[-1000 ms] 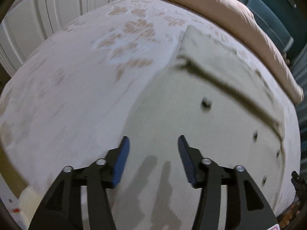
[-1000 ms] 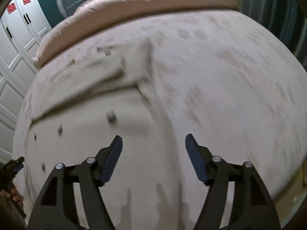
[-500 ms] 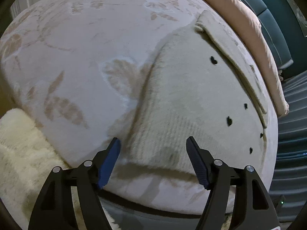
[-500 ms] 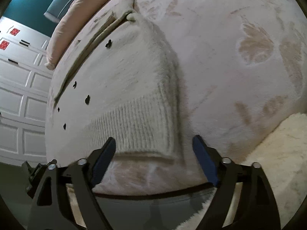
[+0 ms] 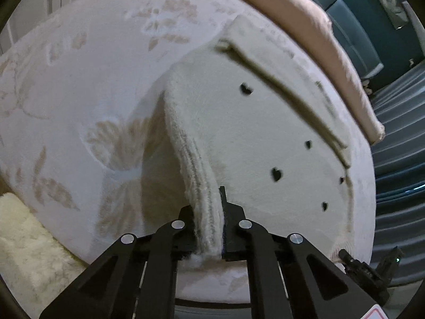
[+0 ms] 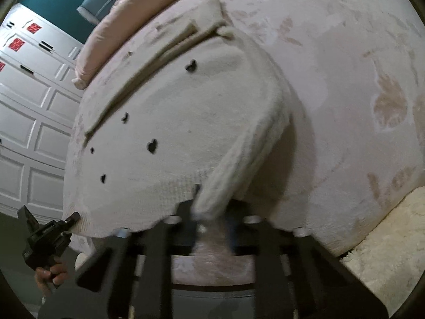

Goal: Fold small clothes

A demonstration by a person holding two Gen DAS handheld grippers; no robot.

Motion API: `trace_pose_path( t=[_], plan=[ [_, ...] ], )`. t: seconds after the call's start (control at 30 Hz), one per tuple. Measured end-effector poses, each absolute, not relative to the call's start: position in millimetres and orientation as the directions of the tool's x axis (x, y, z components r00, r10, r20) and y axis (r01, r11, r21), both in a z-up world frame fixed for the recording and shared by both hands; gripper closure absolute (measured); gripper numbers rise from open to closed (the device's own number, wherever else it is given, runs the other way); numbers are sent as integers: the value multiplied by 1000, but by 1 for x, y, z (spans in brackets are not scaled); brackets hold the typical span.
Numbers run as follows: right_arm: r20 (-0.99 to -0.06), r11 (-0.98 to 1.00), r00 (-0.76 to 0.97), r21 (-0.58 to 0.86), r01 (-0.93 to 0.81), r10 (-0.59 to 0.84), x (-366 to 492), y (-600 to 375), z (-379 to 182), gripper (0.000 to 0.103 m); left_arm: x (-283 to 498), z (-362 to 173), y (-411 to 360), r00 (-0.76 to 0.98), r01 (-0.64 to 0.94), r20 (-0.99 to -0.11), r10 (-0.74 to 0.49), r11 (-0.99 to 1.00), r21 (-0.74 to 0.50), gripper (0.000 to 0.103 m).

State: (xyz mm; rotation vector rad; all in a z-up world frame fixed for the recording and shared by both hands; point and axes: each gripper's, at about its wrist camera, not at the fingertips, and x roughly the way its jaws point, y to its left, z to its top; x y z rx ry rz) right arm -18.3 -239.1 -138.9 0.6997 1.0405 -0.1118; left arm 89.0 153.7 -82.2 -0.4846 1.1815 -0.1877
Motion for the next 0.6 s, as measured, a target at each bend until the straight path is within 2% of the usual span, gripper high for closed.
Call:
trace_pose_path(
  t=[0.3, 0.47, 0.6],
  plan=[
    [-811, 845, 566, 401, 355, 147, -62, -247, -97, 99, 56, -47, 161, 394, -40, -849, -351, 917, -398, 99],
    [-860, 874, 492, 340, 347, 139, -96, -244, -100, 99, 16, -43, 159, 344, 2, -872, -348, 929, -370, 99],
    [-928, 940, 341, 241, 244, 149, -141, -225, -106, 99, -35, -46, 165, 253, 43, -906, -338, 940, -339, 99]
  ],
)
